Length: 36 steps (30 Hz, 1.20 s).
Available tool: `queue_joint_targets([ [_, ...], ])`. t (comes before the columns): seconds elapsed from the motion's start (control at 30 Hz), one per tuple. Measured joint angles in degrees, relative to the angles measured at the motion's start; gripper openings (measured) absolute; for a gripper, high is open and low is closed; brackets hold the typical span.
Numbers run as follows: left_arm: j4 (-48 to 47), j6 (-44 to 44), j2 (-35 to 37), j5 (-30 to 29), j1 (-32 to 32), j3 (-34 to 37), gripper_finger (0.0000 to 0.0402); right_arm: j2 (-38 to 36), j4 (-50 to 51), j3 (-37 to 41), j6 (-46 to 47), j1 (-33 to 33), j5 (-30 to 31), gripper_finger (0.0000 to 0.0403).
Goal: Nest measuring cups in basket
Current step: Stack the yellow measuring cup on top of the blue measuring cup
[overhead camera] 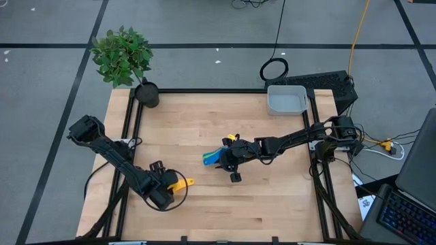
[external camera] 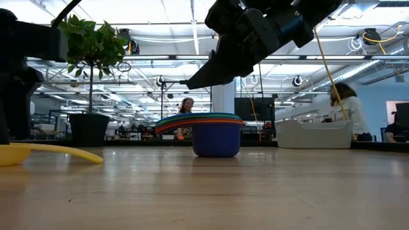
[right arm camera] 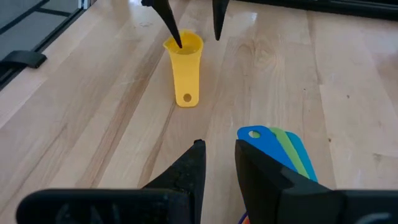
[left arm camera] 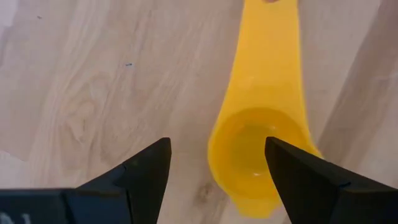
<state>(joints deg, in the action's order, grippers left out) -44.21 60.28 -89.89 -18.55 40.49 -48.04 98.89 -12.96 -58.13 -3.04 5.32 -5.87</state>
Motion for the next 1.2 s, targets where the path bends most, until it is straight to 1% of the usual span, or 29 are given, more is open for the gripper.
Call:
queue_joint_targets([
  [0.13,0.7,0.3,0.0,-0.6,-0.3,2.5,0.0266,0.0,0.3,0.0,0.0,0.0,-0.1,0.008],
  [0.3,5.1,1.8,0.3,-0.6,-1.3,6.3,0.0266,0.0,0.9,0.0,0.0,0.0,-0.1,0.008],
  [0.4,6.0,1.9,0.3,-0.9,-1.5,6.9,0.0265,0.0,1.4,0.0,0.0,0.0,-0.1,0.008],
  [0.47,6.0,1.9,0.2,-1.3,-1.8,6.9,0.0254,0.0,1.4,0.0,0.0,0.0,-0.1,0.008],
  [0.57,6.0,2.0,0.2,-1.4,-2.3,6.9,0.0209,0.0,1.3,0.0,-0.1,0.0,-0.1,0.008],
  [0.67,5.9,1.7,0.1,-1.4,-2.8,7.0,0.0131,0.0,1.3,0.0,-0.5,0.0,0.0,0.008],
  [0.77,5.7,0.0,0.1,-1.9,-3.0,7.0,0.0041,0.0,1.3,0.0,-0.7,0.0,0.0,0.008],
  [0.8,6.0,-0.2,0.2,-1.7,-3.0,7.0,0.0024,0.0,1.4,0.0,-0.8,0.0,0.1,0.008],
  [0.87,5.9,-0.2,0.2,-1.5,-3.0,6.9,0.0019,0.0,2.5,0.0,-1.1,-0.1,0.4,0.008],
  [0.93,5.7,-0.2,0.1,-1.5,-3.0,7.0,0.0025,-0.1,5.4,0.0,-1.7,-0.1,4.1,0.008],
  [1.07,5.6,-0.6,0.1,-1.6,-3.0,6.8,0.0021,-1.8,13.4,0.0,-2.2,-0.1,17.4,0.008],
  [1.13,5.4,-1.7,0.1,-3.1,-3.3,6.1,0.0012,-3.1,16.3,0.0,-1.9,-0.1,23.9,0.008],
  [1.2,5.1,-3.2,0.1,-5.6,-4.1,5.0,0.0012,-4.5,17.3,0.0,-0.9,-0.1,28.5,0.008],
])
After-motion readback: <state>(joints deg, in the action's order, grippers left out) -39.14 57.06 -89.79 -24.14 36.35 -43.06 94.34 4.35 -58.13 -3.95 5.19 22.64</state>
